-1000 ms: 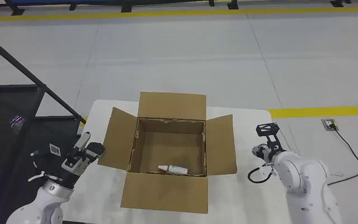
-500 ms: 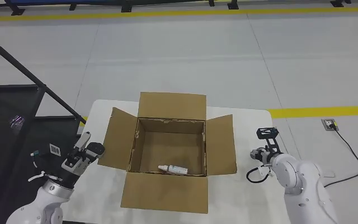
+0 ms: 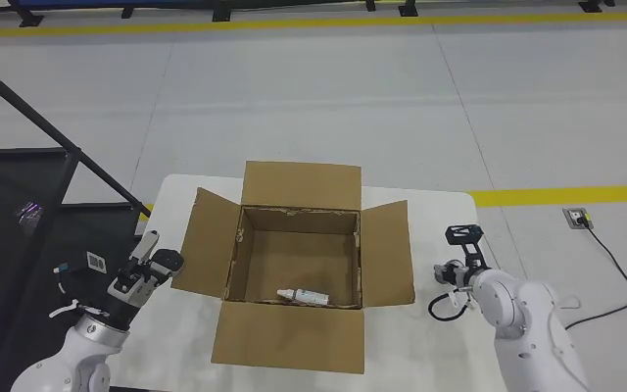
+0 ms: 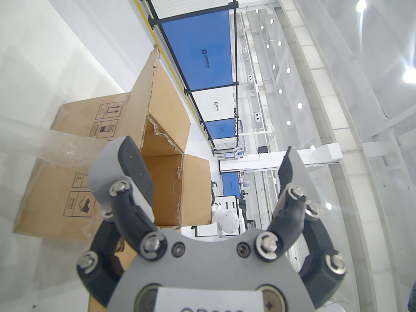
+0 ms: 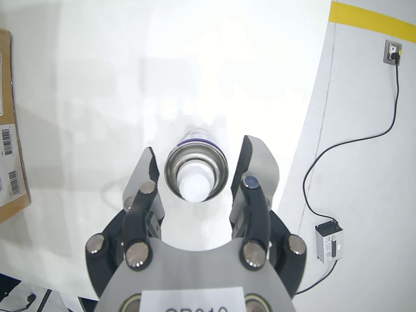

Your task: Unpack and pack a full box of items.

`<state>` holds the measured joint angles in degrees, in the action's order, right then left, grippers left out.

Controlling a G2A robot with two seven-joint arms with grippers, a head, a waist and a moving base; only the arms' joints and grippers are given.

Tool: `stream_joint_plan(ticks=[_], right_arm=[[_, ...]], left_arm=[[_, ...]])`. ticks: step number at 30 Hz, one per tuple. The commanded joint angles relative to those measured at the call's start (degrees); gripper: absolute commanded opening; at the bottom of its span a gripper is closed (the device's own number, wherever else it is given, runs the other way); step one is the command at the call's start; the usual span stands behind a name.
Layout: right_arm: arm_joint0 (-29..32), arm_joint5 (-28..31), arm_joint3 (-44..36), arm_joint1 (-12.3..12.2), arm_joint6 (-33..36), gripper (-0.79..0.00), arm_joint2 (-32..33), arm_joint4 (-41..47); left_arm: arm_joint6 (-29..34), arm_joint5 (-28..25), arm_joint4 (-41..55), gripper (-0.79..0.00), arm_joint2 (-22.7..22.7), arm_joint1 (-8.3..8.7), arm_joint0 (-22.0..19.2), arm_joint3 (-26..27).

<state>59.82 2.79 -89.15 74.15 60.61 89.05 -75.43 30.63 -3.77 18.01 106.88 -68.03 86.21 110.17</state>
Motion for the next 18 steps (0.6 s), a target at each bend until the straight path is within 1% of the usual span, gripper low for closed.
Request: stream_joint_plan(ticks=[1,5,9,11,13,15,18], right_arm=[[0.1,-0.4,-1.0,-0.1,0.0,0.0,0.0,-0.3],[0.9,-1.3,-6.9,-0.3,-0.2,0.0,0.6,-1.2],[2.1,-2.5,-17.5,-0.6,1.1,0.0,1.2,-3.8],[2.0,-2.1,-23.7,-0.6,1.9,0.0,0.4,-4.5],[1.3,-0.7,-29.1,-0.6,2.7,0.0,-1.2,-4.2],[-0.6,1.3,-32.6,-0.6,4.4,0.0,-4.1,-3.9],[-5.5,4.5,-33.8,-0.2,7.7,0.0,-10.8,-1.3]], left_arm=[[0.0,0.0,0.0,0.0,0.0,0.0,0.0,0.0],[0.0,0.0,0.0,0.0,0.0,0.0,0.0,0.0],[0.0,0.0,0.0,0.0,0.0,0.0,0.0,0.0],[-0.4,-0.2,-0.3,0.0,-0.3,-0.01,0.2,0.2],[-0.5,-0.2,-0.3,0.0,-0.6,0.01,0.4,0.1],[-0.3,-0.2,-0.6,0.0,-0.8,0.07,0.5,-0.1],[0.1,-0.4,-1.0,0.0,-0.8,0.16,0.8,-0.4]])
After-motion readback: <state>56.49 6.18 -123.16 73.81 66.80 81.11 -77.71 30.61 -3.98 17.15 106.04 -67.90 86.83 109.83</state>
